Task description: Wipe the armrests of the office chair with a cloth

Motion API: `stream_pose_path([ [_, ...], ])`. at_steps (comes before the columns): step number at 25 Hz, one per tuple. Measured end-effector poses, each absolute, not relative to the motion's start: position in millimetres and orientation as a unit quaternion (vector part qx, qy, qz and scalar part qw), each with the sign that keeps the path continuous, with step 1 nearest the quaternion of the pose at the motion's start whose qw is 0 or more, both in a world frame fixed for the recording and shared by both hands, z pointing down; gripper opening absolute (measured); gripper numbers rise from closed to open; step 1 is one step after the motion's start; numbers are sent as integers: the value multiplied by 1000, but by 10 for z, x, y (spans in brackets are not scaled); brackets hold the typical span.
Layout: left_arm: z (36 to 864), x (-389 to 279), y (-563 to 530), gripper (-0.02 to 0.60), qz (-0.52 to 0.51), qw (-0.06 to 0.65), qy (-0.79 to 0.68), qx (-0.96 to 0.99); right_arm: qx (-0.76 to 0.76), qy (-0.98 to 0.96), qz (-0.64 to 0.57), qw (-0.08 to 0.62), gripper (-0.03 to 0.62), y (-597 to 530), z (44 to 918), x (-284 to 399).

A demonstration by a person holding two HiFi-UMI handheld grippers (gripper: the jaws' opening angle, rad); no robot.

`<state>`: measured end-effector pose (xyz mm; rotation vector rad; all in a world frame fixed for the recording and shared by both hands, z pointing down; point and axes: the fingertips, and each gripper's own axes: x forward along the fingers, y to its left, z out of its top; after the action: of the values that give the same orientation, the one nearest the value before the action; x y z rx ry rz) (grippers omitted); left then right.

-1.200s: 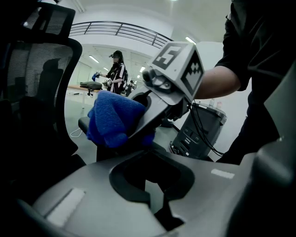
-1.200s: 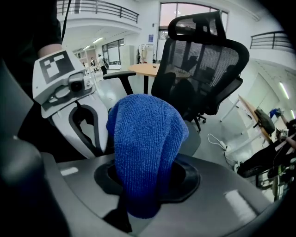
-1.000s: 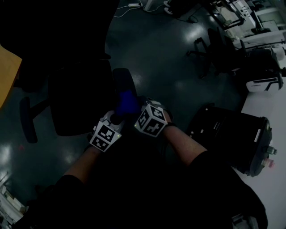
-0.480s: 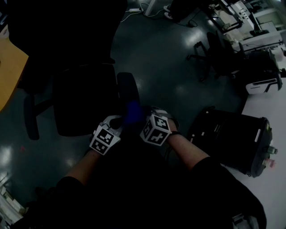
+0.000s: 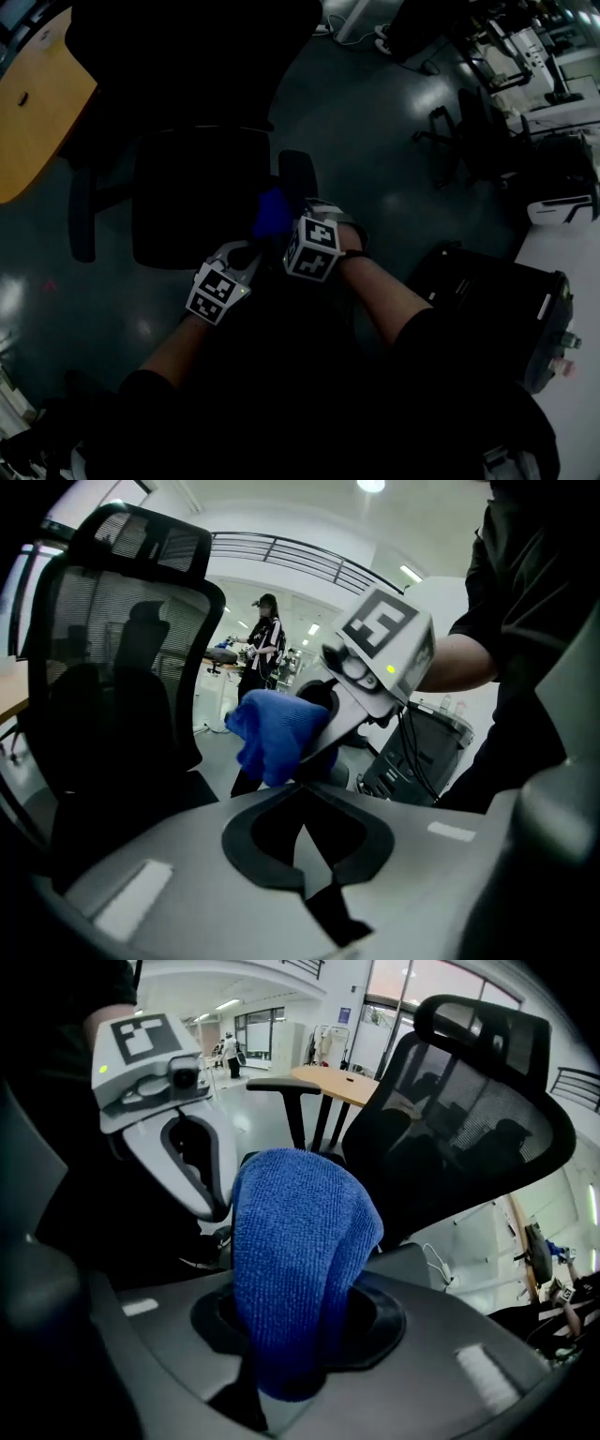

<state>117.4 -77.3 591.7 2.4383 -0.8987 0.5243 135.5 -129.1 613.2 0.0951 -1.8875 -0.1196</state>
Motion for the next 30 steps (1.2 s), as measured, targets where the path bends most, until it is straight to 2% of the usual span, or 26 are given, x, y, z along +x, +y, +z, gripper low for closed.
stream_pose_path([
  [10,5761,681,-477,15,183,238,-360,883,10,-783,-100,614,153,-563,6201,1538],
  [20,5413,140,-237,15,154,223,-384,882,58,-794,-13,606,153,-118,6172,1533],
  [24,5163,-200,-144,15,115,217,-419,874,77,-820,31,566,153,41,6069,1219],
  [30,4775,-842,51,15,75,191,-484,851,112,-858,68,496,155,-64,6059,367],
])
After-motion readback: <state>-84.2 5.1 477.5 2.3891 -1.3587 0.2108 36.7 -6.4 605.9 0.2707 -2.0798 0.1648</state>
